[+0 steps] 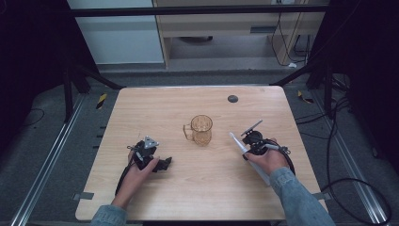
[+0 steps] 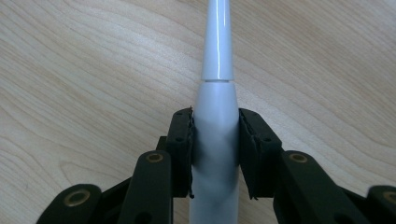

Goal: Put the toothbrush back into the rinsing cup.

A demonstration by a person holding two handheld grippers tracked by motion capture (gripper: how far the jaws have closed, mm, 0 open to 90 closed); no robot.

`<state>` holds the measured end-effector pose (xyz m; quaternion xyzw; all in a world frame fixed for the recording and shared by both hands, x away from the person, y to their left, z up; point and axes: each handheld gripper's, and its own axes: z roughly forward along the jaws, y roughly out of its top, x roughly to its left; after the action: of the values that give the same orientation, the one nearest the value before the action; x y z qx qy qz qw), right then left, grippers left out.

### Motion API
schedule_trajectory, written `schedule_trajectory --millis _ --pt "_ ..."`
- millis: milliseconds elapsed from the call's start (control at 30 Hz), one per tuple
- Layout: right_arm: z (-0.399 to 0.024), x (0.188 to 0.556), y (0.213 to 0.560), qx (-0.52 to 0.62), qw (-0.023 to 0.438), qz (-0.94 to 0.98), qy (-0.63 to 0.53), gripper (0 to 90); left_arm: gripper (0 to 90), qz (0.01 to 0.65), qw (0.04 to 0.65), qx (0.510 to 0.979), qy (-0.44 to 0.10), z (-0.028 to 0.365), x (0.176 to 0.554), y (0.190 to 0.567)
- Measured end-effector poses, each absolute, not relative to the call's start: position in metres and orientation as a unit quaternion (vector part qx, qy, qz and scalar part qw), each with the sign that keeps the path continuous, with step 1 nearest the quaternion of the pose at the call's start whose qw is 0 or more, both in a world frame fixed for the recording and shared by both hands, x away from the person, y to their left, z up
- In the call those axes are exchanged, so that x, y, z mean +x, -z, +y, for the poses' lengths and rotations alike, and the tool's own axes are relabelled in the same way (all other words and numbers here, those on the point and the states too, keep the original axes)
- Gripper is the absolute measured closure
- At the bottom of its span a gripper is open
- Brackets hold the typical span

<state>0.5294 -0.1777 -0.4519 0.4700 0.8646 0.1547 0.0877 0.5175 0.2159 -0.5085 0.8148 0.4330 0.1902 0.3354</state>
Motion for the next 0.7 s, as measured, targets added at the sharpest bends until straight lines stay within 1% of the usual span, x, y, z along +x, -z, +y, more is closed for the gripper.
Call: schedule_trajectory --millis 300,333,533,700 --pt "-0.183 0.532 0.44 0.464 0.095 0.866 -0.158 67.3 0.0 0.433 0.336 0.814 -0.19 0.216 0.518 0.509" --pt "-0.182 0.532 0.438 0.472 0.089 0.863 -0.159 67.3 0.0 0.433 0.336 0.814 -0.19 0.216 0.518 0.509" --pt "-0.184 0.534 0.429 0.472 0.09 0.862 -0.163 67.4 0.0 0.433 0.336 0.814 -0.19 0.216 0.518 0.509" --pt "-0.184 0.537 0.42 0.472 0.098 0.86 -0.165 67.4 0.0 0.433 0.336 0.814 -0.19 0.216 0.518 0.509"
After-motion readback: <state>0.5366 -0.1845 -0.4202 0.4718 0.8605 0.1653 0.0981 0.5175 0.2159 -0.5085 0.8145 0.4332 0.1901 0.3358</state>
